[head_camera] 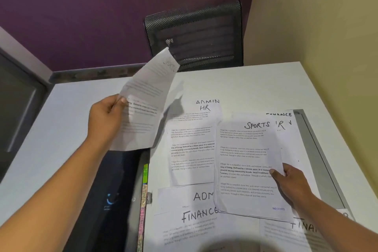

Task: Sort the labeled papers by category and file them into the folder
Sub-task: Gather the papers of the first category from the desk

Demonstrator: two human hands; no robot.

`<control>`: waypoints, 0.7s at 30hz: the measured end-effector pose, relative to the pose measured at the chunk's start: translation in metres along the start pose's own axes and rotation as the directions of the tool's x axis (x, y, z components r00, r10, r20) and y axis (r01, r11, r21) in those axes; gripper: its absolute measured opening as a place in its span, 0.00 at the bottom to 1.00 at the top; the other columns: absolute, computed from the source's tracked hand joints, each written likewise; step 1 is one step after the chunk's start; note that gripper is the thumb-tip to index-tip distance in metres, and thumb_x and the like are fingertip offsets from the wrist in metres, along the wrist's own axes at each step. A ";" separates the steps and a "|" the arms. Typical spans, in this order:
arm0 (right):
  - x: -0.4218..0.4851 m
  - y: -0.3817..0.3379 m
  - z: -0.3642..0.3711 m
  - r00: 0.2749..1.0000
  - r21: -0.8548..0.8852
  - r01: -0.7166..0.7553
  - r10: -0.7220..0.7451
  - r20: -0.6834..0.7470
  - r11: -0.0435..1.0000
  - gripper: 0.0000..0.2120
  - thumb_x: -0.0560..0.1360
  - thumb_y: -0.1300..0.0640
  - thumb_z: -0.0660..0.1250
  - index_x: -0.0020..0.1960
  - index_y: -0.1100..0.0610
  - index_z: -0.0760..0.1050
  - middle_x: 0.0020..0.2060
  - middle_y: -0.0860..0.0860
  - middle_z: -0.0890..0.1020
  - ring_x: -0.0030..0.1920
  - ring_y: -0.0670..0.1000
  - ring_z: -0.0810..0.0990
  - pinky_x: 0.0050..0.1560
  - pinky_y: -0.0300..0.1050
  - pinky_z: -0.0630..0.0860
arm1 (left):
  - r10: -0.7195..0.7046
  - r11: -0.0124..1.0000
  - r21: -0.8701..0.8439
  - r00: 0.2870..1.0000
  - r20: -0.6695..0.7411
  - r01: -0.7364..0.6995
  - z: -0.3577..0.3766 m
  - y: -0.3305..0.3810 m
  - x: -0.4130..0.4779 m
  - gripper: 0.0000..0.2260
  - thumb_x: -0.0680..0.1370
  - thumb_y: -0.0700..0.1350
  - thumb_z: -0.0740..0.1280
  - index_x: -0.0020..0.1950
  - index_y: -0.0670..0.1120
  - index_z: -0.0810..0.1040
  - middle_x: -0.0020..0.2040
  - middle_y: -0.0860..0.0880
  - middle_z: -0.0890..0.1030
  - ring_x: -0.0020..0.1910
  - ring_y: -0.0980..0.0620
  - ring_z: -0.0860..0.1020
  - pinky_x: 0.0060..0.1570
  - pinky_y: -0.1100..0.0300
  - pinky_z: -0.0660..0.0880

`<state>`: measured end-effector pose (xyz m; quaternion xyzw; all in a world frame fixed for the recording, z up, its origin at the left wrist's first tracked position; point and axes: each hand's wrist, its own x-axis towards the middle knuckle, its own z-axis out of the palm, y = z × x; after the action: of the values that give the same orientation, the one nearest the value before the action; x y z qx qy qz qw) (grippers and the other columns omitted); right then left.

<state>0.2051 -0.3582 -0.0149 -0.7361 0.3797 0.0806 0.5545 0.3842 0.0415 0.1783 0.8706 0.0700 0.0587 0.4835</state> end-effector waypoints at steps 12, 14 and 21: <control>-0.093 -0.046 -0.010 0.995 0.125 0.088 -0.093 0.031 0.988 0.07 0.78 0.59 0.70 0.48 0.64 0.80 0.38 0.55 0.84 0.31 0.51 0.78 0.34 0.42 0.73 | -0.241 0.847 -0.378 0.903 0.355 0.375 0.006 0.028 -0.210 0.06 0.79 0.43 0.69 0.47 0.43 0.85 0.45 0.38 0.86 0.46 0.35 0.84 0.50 0.38 0.80; -0.127 -0.050 -0.013 0.991 0.121 0.085 -0.096 0.091 0.989 0.06 0.76 0.59 0.71 0.45 0.62 0.80 0.36 0.55 0.85 0.29 0.51 0.78 0.31 0.42 0.72 | -0.328 0.787 -0.382 0.853 0.406 0.485 0.016 0.017 -0.242 0.06 0.77 0.41 0.72 0.50 0.40 0.85 0.44 0.38 0.86 0.43 0.38 0.85 0.44 0.46 0.82; -0.222 -0.037 -0.030 0.896 0.322 -0.060 -0.091 0.435 0.945 0.14 0.74 0.66 0.72 0.59 0.59 0.82 0.53 0.59 0.86 0.54 0.62 0.85 0.59 0.65 0.78 | -0.349 0.896 -0.252 0.930 0.114 0.367 0.011 -0.002 -0.318 0.18 0.66 0.35 0.80 0.49 0.53 0.84 0.47 0.51 0.84 0.43 0.56 0.81 0.43 0.62 0.76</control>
<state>0.0651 -0.2767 0.1445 -0.5990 0.2453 0.1777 0.7412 0.0727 -0.0230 0.1598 0.7706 0.2041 -0.0511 0.6016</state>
